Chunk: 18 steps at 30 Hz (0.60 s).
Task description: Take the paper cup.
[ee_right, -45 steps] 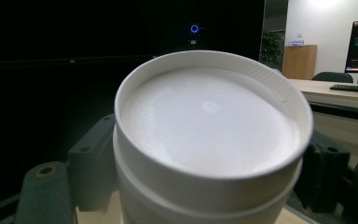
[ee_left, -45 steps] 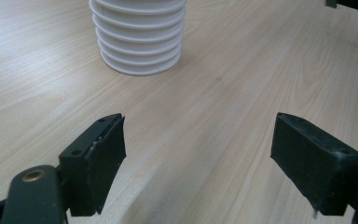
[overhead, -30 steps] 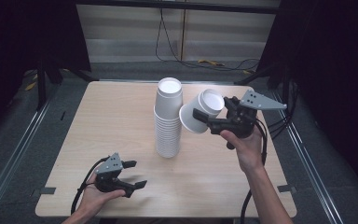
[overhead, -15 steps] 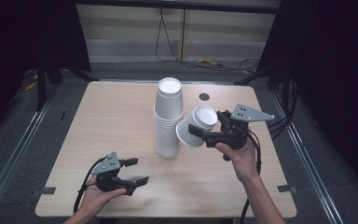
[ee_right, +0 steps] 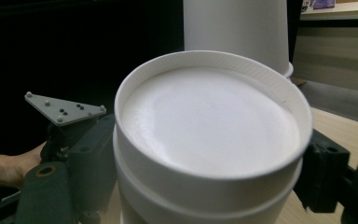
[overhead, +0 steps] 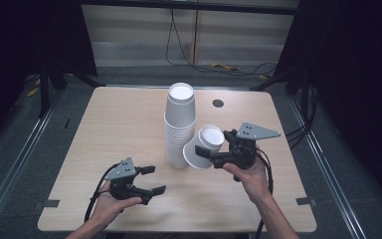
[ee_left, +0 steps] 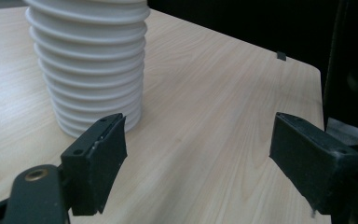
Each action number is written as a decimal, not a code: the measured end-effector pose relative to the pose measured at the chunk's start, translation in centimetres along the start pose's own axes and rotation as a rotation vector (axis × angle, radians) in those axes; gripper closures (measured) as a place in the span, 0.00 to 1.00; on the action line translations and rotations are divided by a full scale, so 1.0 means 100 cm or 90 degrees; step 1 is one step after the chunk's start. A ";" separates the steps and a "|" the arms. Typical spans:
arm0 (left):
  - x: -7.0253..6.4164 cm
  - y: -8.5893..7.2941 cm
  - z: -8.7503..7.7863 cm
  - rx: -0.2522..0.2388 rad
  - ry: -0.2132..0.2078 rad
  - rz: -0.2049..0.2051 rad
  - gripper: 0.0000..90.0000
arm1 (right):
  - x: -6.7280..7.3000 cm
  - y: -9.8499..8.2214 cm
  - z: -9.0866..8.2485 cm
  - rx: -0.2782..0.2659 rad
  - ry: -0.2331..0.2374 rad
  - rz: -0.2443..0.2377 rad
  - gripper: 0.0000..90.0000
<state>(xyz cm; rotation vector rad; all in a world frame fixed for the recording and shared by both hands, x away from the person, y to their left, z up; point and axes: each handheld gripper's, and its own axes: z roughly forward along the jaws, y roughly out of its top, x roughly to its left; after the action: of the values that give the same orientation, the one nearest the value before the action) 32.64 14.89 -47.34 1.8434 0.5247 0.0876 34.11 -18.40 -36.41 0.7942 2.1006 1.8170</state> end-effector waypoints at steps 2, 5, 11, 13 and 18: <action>-0.001 0.003 0.003 0.000 -0.009 0.006 0.20 | -0.001 -0.003 0.000 0.003 0.000 0.006 0.24; -0.001 0.004 0.013 -0.009 -0.028 -0.027 0.20 | -0.002 -0.009 -0.001 0.004 0.003 0.010 0.24; -0.006 0.013 0.030 0.006 -0.023 0.007 0.18 | -0.005 -0.019 0.001 0.019 0.010 0.018 0.24; -0.007 0.017 0.032 0.002 -0.028 0.017 0.18 | -0.005 -0.021 0.002 0.022 0.014 0.019 0.24; -0.011 0.021 0.033 -0.022 -0.046 0.021 0.18 | -0.003 -0.030 0.006 0.036 0.029 0.018 0.24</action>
<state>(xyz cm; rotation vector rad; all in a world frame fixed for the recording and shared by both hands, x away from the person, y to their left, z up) 33.32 10.99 -46.33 1.8154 0.4409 0.0518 33.96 -18.33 -39.49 0.8077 2.1899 1.8140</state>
